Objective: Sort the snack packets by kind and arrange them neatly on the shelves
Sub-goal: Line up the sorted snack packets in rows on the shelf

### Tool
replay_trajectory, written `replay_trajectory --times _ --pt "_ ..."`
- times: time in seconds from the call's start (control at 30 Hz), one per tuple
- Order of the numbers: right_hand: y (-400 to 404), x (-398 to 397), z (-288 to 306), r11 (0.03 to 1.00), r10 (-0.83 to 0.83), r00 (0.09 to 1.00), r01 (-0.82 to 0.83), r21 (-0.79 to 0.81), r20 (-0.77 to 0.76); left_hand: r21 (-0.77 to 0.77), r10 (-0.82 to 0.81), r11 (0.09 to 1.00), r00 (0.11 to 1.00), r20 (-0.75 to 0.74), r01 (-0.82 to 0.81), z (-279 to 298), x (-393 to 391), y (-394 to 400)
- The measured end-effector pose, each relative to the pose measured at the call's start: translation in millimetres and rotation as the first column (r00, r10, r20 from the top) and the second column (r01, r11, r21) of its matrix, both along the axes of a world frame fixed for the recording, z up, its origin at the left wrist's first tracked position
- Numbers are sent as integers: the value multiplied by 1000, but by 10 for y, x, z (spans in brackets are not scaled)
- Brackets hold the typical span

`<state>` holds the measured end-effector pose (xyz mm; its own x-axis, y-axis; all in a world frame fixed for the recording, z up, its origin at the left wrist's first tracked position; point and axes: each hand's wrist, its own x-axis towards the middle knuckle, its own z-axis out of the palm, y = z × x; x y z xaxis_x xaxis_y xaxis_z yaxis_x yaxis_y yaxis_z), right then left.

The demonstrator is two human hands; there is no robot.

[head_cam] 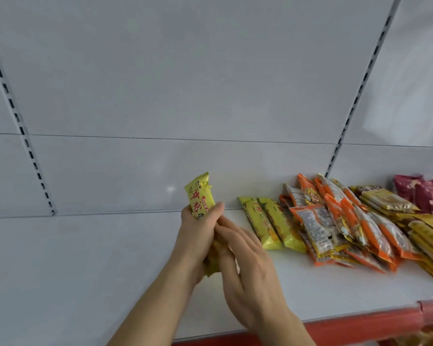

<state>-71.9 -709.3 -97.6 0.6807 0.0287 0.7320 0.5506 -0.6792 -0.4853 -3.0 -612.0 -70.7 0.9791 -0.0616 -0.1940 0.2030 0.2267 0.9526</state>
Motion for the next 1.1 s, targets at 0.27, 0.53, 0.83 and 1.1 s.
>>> replay_trajectory --times 0.27,0.53,0.83,1.1 --pt "-494 382 92 630 -726 622 432 -646 -293 -161 -11 987 999 -36 5 35 -4 19" --pt "-377 265 153 822 -555 817 510 -254 -156 -179 31 983 999 14 -29 -51 55 25" --pt "-20 -74 316 987 -156 976 147 -68 -155 -145 -40 988 991 126 58 24 -29 72" --pt "-224 -36 392 969 107 904 -2 246 -414 -203 -27 979 998 51 37 37 -16 102"
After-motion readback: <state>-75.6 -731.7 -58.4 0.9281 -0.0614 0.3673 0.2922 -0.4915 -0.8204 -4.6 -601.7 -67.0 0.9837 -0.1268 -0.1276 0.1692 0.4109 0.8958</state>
